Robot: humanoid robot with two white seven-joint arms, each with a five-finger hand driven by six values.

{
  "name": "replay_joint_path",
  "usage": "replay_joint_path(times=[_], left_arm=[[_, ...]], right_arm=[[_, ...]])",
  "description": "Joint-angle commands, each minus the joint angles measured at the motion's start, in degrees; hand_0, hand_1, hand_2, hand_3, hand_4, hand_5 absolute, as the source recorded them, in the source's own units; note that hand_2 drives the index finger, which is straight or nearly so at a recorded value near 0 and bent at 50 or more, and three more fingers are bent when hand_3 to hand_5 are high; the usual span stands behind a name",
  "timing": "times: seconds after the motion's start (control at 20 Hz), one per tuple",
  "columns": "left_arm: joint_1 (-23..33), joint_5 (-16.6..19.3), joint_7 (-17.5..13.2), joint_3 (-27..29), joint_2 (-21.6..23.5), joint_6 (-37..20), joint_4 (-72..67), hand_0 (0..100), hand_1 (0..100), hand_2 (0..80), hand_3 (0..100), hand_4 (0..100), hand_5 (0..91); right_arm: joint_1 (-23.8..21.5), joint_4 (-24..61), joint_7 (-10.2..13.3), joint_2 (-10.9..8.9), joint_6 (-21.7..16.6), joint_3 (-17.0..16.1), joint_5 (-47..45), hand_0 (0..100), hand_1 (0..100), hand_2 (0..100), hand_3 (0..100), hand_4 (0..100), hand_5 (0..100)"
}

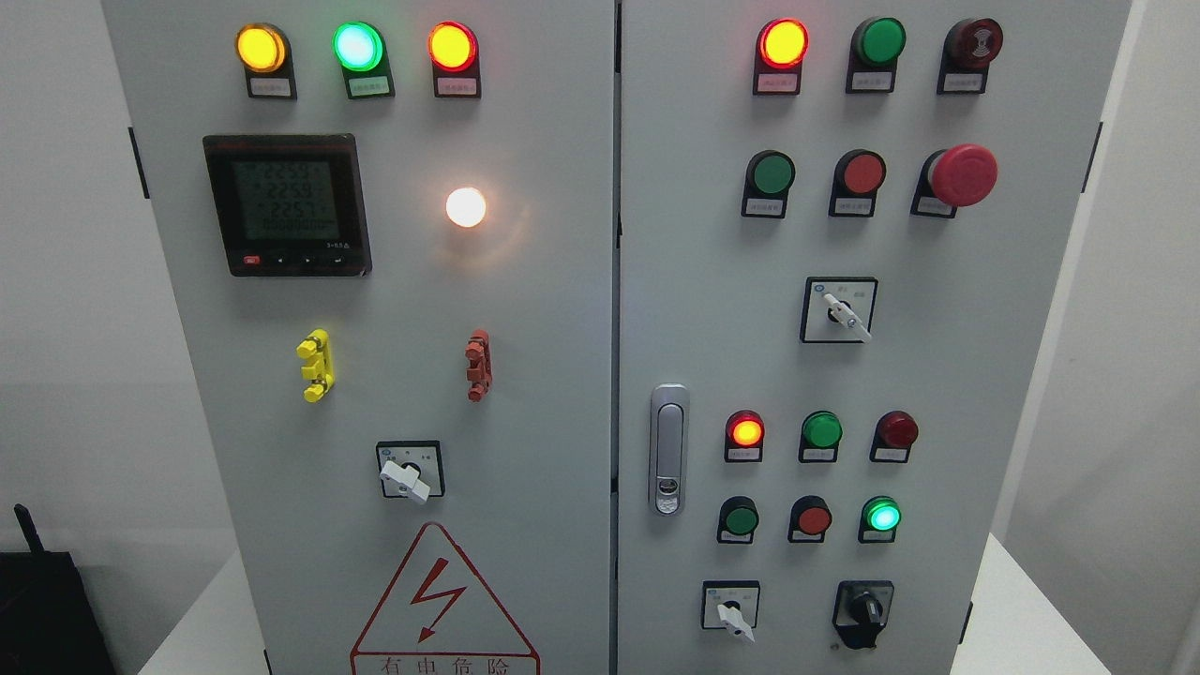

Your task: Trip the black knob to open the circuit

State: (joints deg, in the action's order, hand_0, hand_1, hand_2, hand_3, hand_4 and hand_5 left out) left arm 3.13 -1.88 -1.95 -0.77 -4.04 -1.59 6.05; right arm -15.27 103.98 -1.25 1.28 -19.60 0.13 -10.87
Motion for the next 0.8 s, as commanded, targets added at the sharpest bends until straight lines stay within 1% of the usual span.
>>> replay_joint_path(times=[0.0, 0.75], left_arm=[[-0.23, -0.14, 0.01, 0.07, -0.09, -0.08, 0.01, 12, 39, 0.0, 0, 0, 0.0], [-0.23, -0.14, 0.01, 0.07, -0.09, -0.08, 0.01, 12, 39, 0.0, 0, 0, 0.0]], right_arm=[[0.15, 1.67, -0.42, 0.13, -0.79, 0.13, -0.21, 2, 0, 0, 0, 0, 0], [-0.11, 1.93, -0.60, 0.13, -0.79, 0.39, -0.21, 1, 0, 0, 0, 0, 0]])
